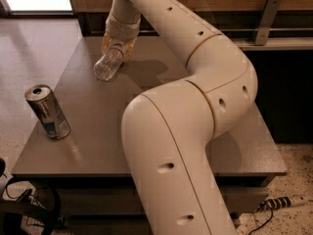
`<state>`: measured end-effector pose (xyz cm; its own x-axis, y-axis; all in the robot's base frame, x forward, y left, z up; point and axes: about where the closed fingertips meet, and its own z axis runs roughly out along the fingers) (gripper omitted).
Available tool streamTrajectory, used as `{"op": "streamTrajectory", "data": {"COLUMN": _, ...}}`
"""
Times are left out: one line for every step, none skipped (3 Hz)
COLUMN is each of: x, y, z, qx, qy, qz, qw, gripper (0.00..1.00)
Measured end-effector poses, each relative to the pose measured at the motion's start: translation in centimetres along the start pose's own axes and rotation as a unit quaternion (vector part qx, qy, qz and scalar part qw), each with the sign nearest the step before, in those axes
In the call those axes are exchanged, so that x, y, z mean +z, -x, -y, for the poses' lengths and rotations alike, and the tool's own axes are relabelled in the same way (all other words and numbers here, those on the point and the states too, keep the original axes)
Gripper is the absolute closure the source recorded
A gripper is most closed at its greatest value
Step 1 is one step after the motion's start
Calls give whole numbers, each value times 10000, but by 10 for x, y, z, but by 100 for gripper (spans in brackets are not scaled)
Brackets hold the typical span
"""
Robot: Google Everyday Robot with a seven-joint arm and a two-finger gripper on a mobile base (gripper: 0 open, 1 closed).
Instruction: Place water bottle upright
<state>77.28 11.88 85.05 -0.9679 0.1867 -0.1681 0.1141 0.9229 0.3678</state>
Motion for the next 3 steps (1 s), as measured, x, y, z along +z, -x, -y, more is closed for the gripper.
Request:
{"op": "streamTrajectory", "data": {"x": 4, "y": -1, "z": 0, "qx": -6, "qy": -9, "qz": -19, "qw": 10000, "gripper": 93}}
{"op": "streamTrajectory", "data": {"x": 7, "y": -1, "z": 0, "qx": -10, "qy": -16, "qz": -34, "qw": 10000, "gripper": 100}}
{"op": "streamTrajectory", "data": {"x": 7, "y": -1, "z": 0, "qx": -10, "qy": -16, "qz": -34, "qw": 10000, "gripper": 100}}
